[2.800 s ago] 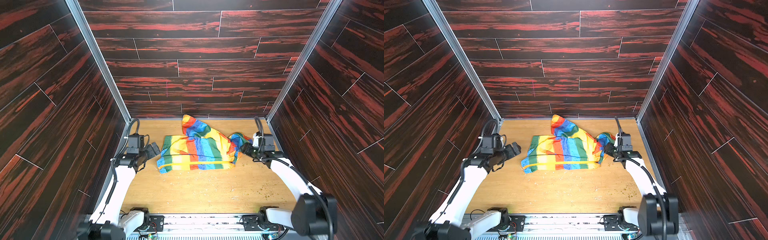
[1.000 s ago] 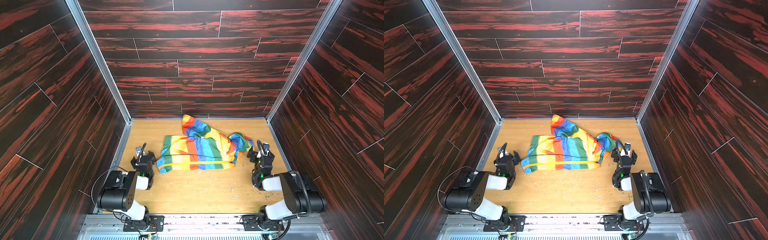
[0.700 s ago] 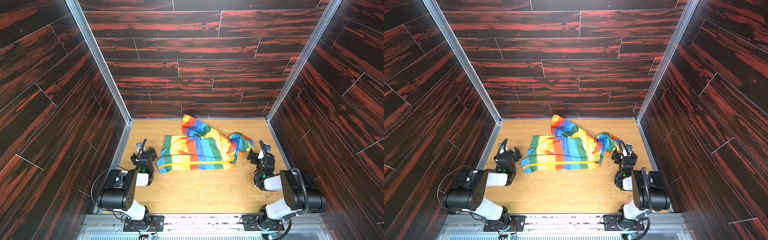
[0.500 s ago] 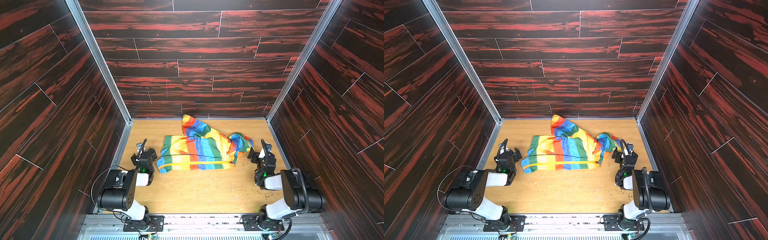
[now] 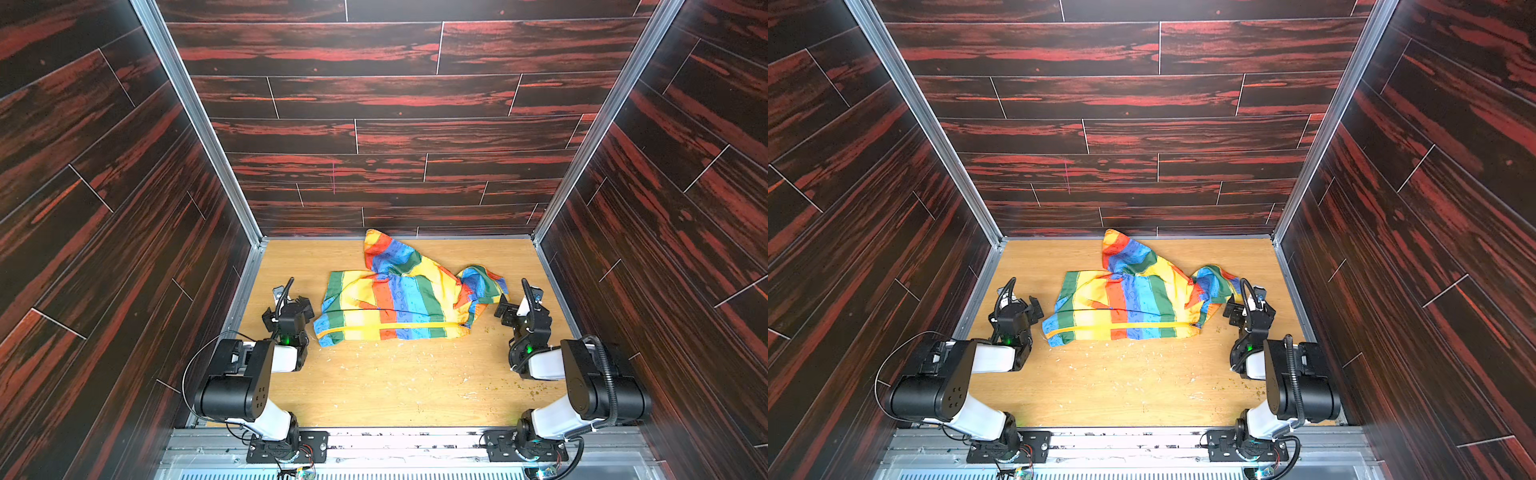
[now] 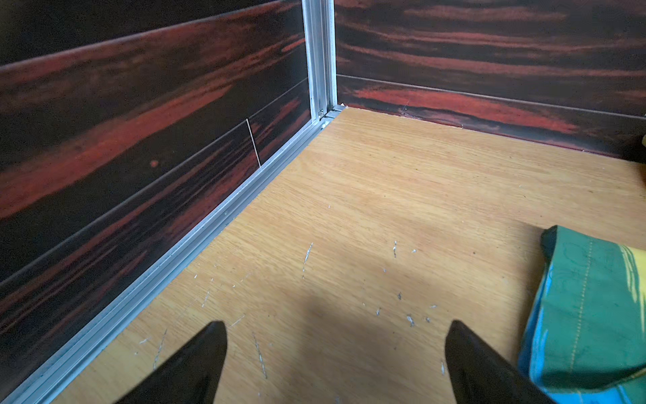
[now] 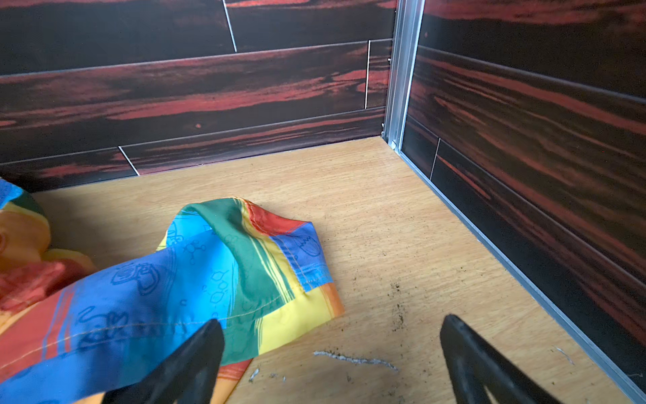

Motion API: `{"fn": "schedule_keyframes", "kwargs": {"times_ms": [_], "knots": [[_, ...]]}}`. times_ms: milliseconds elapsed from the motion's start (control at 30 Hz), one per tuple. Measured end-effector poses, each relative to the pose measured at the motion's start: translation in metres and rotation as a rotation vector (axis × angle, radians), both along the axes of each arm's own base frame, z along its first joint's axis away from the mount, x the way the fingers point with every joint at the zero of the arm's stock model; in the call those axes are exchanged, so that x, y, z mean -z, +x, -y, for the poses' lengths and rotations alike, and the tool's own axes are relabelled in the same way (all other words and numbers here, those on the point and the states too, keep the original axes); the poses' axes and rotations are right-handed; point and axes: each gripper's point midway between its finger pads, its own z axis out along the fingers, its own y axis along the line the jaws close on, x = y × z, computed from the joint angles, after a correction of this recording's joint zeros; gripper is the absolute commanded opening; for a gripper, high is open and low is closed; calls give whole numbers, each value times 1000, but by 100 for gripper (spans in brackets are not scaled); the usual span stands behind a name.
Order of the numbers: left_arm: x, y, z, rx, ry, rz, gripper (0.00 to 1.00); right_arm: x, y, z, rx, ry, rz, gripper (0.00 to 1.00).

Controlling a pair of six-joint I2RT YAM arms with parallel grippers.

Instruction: Zip up the jacket

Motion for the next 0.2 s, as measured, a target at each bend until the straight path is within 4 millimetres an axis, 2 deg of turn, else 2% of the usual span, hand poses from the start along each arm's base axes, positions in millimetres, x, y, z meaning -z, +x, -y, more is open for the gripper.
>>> {"fn": "schedule_keyframes", "kwargs": {"times_ms": [200], "knots": [[0,0,0,0,0,-1,99,1,1,1,-6,11,-4,99]]}}
